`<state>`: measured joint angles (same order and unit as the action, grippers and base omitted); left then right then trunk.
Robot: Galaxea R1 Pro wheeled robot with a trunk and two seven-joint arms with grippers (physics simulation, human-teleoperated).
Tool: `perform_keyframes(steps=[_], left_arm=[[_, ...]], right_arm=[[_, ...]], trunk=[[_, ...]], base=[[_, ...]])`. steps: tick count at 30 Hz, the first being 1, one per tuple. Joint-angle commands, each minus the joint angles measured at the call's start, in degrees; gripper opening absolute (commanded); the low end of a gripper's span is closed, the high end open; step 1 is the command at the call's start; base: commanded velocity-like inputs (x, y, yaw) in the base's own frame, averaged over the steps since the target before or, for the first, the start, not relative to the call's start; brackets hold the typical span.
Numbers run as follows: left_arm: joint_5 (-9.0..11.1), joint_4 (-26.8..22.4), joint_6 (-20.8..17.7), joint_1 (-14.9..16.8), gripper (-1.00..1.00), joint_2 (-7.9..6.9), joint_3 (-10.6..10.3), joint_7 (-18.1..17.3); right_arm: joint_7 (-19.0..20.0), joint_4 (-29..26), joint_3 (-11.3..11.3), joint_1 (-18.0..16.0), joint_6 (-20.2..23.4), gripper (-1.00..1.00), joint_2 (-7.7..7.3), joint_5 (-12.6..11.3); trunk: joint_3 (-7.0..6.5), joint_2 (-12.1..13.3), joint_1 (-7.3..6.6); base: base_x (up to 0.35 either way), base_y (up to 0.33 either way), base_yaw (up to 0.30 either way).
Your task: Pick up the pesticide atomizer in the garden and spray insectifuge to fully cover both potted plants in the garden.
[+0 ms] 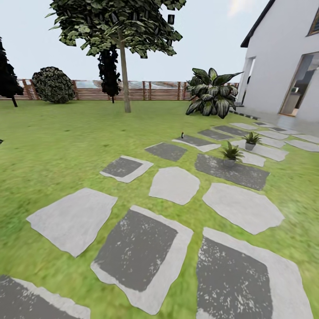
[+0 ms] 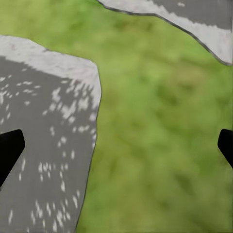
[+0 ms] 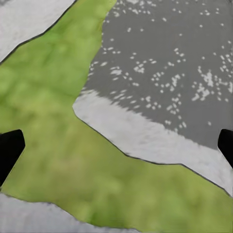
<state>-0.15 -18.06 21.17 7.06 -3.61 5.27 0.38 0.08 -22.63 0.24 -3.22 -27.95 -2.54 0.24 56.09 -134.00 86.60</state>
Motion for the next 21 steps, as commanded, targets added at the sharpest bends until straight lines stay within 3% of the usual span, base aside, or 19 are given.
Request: perform_keyframes(steps=[1,21], left_arm=[[0.0,0.0,0.2,0.0,1.00,0.01,0.1,0.0],[0.0,0.1,0.2,0.0,1.00,0.01,0.1,0.0]], right_arm=[[0.0,0.0,0.0,0.0,-0.2,1.00,-0.01,0.1],[0.0,0.0,0.0,0.0,-0.2,1.00,-0.01,0.0]], trunk=[[0.05,0.0,0.02],[0.05,0.0,0.02]], base=[[0.340,0.000,0.000],[0.340,0.000,0.000]])
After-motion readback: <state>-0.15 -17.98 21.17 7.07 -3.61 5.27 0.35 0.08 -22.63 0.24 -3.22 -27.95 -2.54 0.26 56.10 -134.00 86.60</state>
